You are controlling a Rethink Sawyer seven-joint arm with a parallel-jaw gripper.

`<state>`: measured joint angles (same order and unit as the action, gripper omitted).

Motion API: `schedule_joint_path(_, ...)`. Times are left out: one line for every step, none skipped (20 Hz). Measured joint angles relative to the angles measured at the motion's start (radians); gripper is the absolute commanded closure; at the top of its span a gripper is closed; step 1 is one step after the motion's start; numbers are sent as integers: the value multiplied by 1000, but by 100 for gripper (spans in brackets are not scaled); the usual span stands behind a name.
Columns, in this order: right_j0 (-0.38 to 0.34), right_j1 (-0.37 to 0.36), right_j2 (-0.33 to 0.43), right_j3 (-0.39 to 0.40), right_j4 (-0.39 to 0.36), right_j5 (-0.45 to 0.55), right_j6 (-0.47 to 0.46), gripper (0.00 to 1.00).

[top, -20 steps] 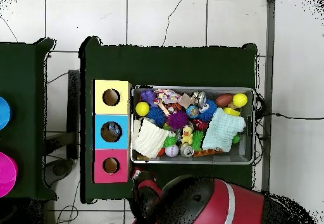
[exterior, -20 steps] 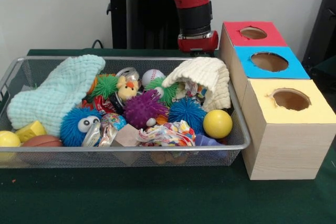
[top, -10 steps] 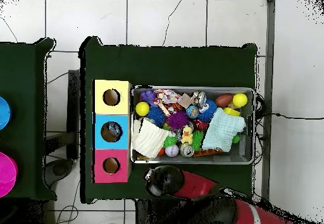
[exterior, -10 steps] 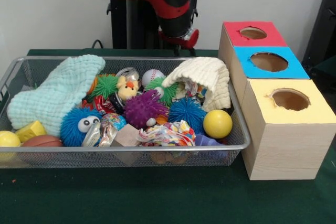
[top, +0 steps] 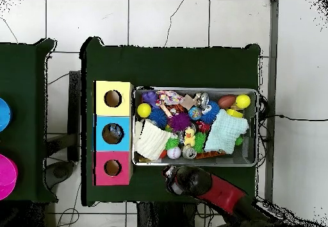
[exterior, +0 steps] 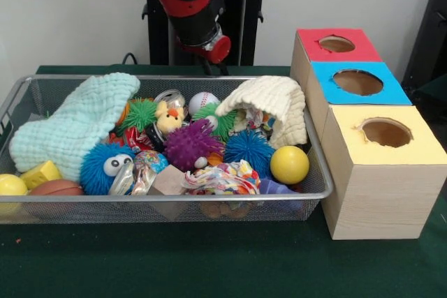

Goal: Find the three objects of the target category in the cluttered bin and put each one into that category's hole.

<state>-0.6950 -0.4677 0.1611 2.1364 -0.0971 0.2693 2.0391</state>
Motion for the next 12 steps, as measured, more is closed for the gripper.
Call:
schedule_joint_path(-8, -11, 10, 4, -2, -9, 0, 0)
schedule_joint_path(-15, -22, 20, 9, -3, -17, 0, 0)
schedule_joint_path(-22, -31, 29, 17, -5, -20, 0, 0)
schedule_joint_path(-32, -45, 44, 32, -7, -21, 0, 0)
schedule_joint_path(-40, -56, 56, 43, -6, -21, 0, 0)
schedule_joint_path(-49, -67, 70, 55, -7, -20, 0, 0)
schedule_joint_path(-71, -97, 108, 85, -6, -21, 0, 0)
schedule_joint_path(-80, -110, 125, 96, -5, -21, 0, 0)
schedule_joint_path(-86, -119, 137, 103, -4, -21, 0, 0)
schedule_joint_path(-92, -129, 150, 111, -2, -21, 0, 0)
schedule_joint_path(-109, -157, 186, 132, 4, -21, 0, 0)
schedule_joint_path(-115, -169, 200, 139, 7, -21, 0, 0)
